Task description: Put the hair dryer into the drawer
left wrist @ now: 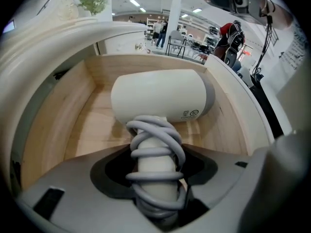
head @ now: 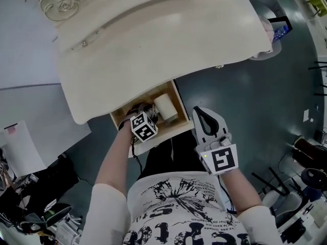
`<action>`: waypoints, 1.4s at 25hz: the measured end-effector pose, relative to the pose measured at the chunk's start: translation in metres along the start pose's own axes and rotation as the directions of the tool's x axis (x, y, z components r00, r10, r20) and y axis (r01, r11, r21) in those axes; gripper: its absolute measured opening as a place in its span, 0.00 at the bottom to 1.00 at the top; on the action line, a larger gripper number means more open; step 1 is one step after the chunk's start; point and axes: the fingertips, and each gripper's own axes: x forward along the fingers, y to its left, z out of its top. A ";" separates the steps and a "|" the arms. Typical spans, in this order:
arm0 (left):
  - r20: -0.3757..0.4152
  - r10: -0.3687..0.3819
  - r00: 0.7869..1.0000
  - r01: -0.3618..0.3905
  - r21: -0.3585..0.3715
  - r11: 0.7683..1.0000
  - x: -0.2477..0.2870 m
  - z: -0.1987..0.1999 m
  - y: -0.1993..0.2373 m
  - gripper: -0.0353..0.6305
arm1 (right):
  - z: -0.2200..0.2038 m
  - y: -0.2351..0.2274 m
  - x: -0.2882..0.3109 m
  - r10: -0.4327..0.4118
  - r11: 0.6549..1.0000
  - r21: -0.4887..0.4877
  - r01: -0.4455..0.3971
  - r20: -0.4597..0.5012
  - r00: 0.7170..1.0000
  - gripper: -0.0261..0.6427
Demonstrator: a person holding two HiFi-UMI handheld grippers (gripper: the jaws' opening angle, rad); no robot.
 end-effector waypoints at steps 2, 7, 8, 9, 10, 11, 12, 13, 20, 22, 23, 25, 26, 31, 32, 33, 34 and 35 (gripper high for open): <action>0.011 -0.003 1.000 0.003 -0.004 1.000 0.000 0.000 0.000 0.46 | -0.004 0.002 -0.002 -0.010 1.000 0.006 0.010 -0.013 1.000 0.06; 0.040 -0.110 0.993 0.112 -0.053 0.992 -0.004 0.003 -0.015 0.56 | -0.002 0.006 -0.009 -0.034 0.999 0.013 0.034 -0.021 0.999 0.06; 0.037 -0.121 0.992 0.122 -0.053 0.991 -0.005 0.003 -0.016 0.56 | -0.002 0.007 -0.010 -0.035 0.999 0.025 0.036 -0.026 0.999 0.06; 0.035 -0.124 0.992 0.126 -0.054 0.991 -0.005 0.002 -0.017 0.56 | -0.003 0.007 -0.011 -0.037 0.999 0.036 0.038 -0.030 0.999 0.06; 0.037 -0.125 0.991 0.127 -0.060 0.990 -0.006 0.002 -0.017 0.57 | -0.004 0.008 -0.011 -0.038 0.998 0.045 0.039 -0.032 0.999 0.06; 0.044 -0.125 0.991 0.128 -0.070 0.989 -0.007 0.004 -0.016 0.57 | -0.004 0.009 -0.011 -0.040 0.998 0.049 0.041 -0.034 0.999 0.06; 0.056 -0.122 0.991 0.126 -0.083 0.989 -0.009 0.006 -0.015 0.57 | -0.003 0.009 -0.012 -0.042 0.998 0.049 0.044 -0.035 0.999 0.06; 0.075 -0.116 0.990 0.123 -0.093 0.988 -0.013 0.010 -0.013 0.57 | -0.002 0.010 -0.013 -0.044 0.998 0.046 0.046 -0.034 0.998 0.06; 0.234 0.003 0.972 0.018 -0.088 0.996 -0.078 0.049 -0.005 0.57 | 0.023 0.017 -0.022 -0.044 0.998 0.034 0.044 0.006 0.999 0.06; 0.251 0.061 0.966 -0.034 -0.113 0.993 -0.099 0.054 0.000 0.39 | 0.031 0.021 -0.022 -0.019 1.000 0.025 0.019 0.012 1.000 0.06; 0.259 0.094 0.961 -0.061 -0.131 0.989 -0.109 0.056 0.003 0.28 | 0.035 0.024 -0.022 -0.005 1.000 0.019 0.004 0.015 1.000 0.06; 0.289 0.144 0.947 -0.098 -0.170 0.981 -0.129 0.063 0.008 0.12 | 0.043 0.028 -0.024 0.014 1.000 0.003 -0.014 0.023 1.000 0.06; 0.308 0.160 0.938 -0.107 -0.182 0.977 -0.139 0.068 0.009 0.09 | 0.047 0.030 -0.025 0.017 1.000 -0.005 -0.017 0.029 0.999 0.06; 0.450 0.340 0.826 -0.252 -0.244 0.936 -0.212 0.095 0.020 0.08 | 0.077 0.041 -0.025 0.059 0.997 -0.056 -0.054 0.085 0.995 0.06; 0.472 0.405 0.783 -0.307 -0.273 0.912 -0.231 0.098 0.027 0.08 | 0.084 0.044 -0.023 0.078 0.995 -0.074 -0.071 0.099 0.992 0.06; 0.486 0.468 0.738 -0.357 -0.307 0.882 -0.249 0.098 0.032 0.08 | 0.090 0.047 -0.022 0.095 0.992 -0.091 -0.085 0.112 0.989 0.06; 0.496 0.519 0.696 -0.393 -0.342 0.853 -0.268 0.098 0.035 0.08 | 0.096 0.051 -0.022 0.108 0.990 -0.105 -0.096 0.122 0.987 0.06; 0.504 0.560 0.658 -0.417 -0.376 0.828 -0.285 0.097 0.036 0.08 | 0.101 0.055 -0.022 0.120 0.988 -0.116 -0.105 0.131 0.984 0.06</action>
